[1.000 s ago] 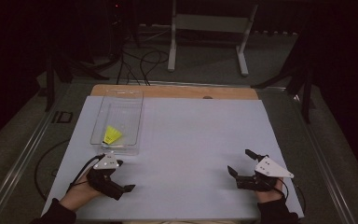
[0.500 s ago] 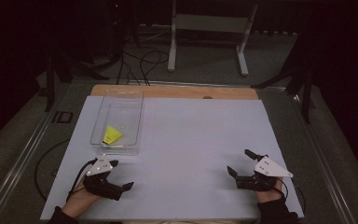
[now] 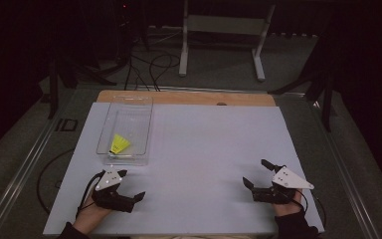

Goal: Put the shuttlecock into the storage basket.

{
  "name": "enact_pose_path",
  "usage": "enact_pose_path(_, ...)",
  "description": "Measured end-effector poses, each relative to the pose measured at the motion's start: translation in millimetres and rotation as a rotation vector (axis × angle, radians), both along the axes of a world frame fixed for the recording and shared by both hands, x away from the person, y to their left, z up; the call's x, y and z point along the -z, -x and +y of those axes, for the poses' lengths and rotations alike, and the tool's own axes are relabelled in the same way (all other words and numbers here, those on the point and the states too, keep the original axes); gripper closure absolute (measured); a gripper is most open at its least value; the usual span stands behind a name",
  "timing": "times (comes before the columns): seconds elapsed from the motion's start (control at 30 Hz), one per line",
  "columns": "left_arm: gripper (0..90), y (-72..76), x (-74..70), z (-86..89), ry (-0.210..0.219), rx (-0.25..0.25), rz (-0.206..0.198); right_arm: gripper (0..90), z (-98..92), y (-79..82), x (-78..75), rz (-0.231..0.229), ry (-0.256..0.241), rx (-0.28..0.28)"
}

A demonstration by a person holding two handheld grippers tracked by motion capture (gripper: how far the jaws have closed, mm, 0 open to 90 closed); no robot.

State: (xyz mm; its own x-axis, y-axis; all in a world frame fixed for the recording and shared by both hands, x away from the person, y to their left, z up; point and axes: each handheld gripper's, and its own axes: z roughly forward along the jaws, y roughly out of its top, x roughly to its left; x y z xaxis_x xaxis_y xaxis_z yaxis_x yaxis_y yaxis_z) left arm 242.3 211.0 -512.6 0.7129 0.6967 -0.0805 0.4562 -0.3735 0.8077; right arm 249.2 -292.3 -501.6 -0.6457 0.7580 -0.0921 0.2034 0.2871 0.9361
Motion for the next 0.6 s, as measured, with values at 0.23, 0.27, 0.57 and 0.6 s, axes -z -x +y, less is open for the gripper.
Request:
enact_pose_path(0.23,0.0,-0.4,3.9,2.8,0.012,-0.025,-0.028,9.7,-0.2,-0.5,0.8,0.006,-0.011,-0.007)
enact_pose_path(0.27,0.0,-0.4,4.2,2.9,0.013,-0.026,-0.027,9.7,-0.1,-0.6,1.0,0.008,-0.011,-0.008)
enact_pose_path(0.57,0.0,0.3,6.3,2.1,0.03,-0.041,-0.043,9.7,-0.5,-1.7,1.8,0.022,-0.022,-0.021)
enact_pose_path(0.6,0.0,0.2,6.9,2.2,0.028,-0.039,-0.041,9.7,-0.4,-1.6,1.8,0.021,-0.021,-0.021)
